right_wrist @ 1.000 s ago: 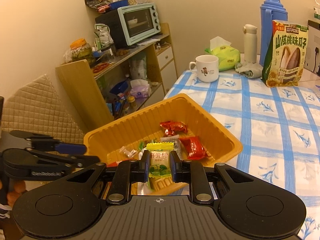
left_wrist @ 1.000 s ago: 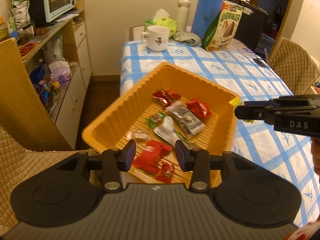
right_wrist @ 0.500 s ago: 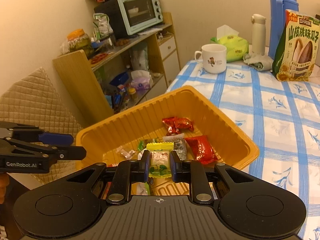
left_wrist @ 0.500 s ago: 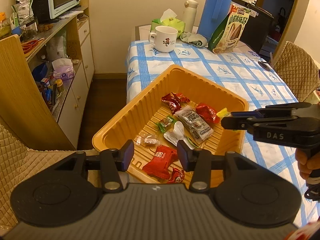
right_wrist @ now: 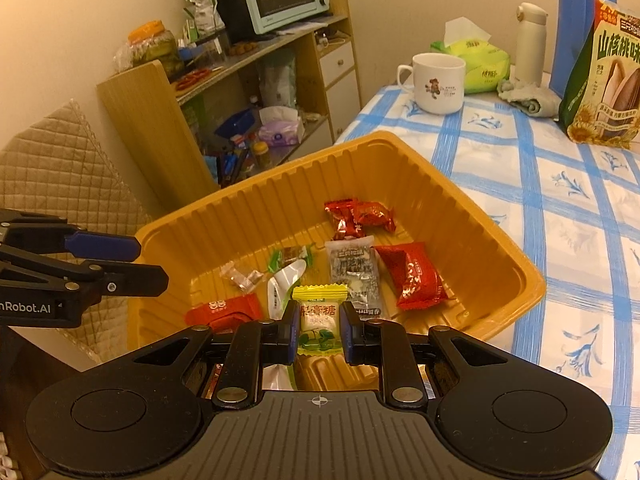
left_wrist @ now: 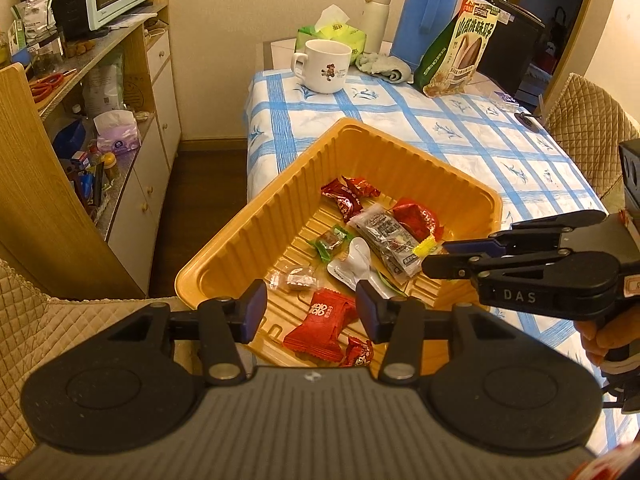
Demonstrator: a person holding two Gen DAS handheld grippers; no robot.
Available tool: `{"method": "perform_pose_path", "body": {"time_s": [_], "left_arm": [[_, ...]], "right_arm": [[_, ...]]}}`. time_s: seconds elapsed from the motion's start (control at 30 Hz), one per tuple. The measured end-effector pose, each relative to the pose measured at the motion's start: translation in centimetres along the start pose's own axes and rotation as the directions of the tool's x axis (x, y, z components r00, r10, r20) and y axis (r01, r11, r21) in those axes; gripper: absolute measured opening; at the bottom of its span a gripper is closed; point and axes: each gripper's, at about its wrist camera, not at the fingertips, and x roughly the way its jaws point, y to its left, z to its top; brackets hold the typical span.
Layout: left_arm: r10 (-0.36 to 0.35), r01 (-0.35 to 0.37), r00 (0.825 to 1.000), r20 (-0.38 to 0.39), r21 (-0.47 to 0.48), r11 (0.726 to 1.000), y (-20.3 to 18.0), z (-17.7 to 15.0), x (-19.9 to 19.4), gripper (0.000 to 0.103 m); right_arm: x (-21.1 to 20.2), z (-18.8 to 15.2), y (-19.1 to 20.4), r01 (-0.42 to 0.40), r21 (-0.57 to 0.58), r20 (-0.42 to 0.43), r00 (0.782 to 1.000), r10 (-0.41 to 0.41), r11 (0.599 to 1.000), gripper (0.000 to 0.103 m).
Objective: Organize snacks
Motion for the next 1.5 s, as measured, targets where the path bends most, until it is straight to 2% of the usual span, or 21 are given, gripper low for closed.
{"method": "perform_pose_path", "body": {"time_s": [0.3,0.33,0.37,0.43,0.57,0.7,0.73,0.93,1.17,1.5], "left_arm": [[-0.007,0.007,1.000,0.001,0.003,1.000,0.1,-0.1,0.1,0.049],[-0.008,0.008,1.000,0.002,0.003,1.000,0.1,-0.1,0.1,0.050],[-0.010,0.010,1.000,0.003,0.003,1.000,0.0,-0.1,0.0,0.050],[-0.009,0.009,1.000,0.007,0.003,1.000,0.0,-0.3,-0.3,0.054],[0.002,-0.002,1.000,0.021,0.002,1.000,-0.3,-0.5,-1.2,0.059],[0.006,-0.006,0.999,0.046,-0.002,1.000,-1.2,-1.0,-3.0,0.068],[0.007,-0.007,0.999,0.051,-0.002,1.000,-1.5,-1.2,-3.5,0.072],[0.021,-0.021,0.997,0.071,-0.004,1.000,-4.0,-2.4,-6.3,0.076],[0.034,-0.034,0.997,0.073,-0.001,0.999,-8.4,-5.2,-9.6,0.076],[0.028,-0.029,0.998,0.064,0.016,0.999,-15.1,-9.9,-13.0,0.076]], "right_arm": [[0.5,0.0,0.3,0.042,-0.002,-0.024,0.999,-0.042,0.999,0.023],[0.4,0.0,0.3,0.054,0.002,-0.024,0.998,-0.054,0.999,0.031],[0.2,-0.1,0.3,0.061,0.012,-0.016,0.998,-0.061,0.998,0.046],[-0.6,-0.4,0.1,0.069,0.036,0.018,0.997,-0.069,0.997,0.067],[-2.1,-0.5,0.1,0.081,0.050,0.043,0.996,-0.083,0.995,0.074],[-4.7,-1.0,0.6,0.087,0.062,0.094,0.991,-0.092,0.994,0.092],[-5.3,-1.2,0.7,0.091,0.066,0.102,0.990,-0.097,0.994,0.093],[-9.5,-3.1,0.8,0.094,0.114,0.138,0.984,-0.109,0.989,0.096],[-14.8,-6.6,0.1,0.096,0.204,0.132,0.983,-0.124,0.974,0.097],[-21.7,-13.4,-0.5,0.113,0.191,0.115,0.984,-0.137,0.975,0.097]]}}
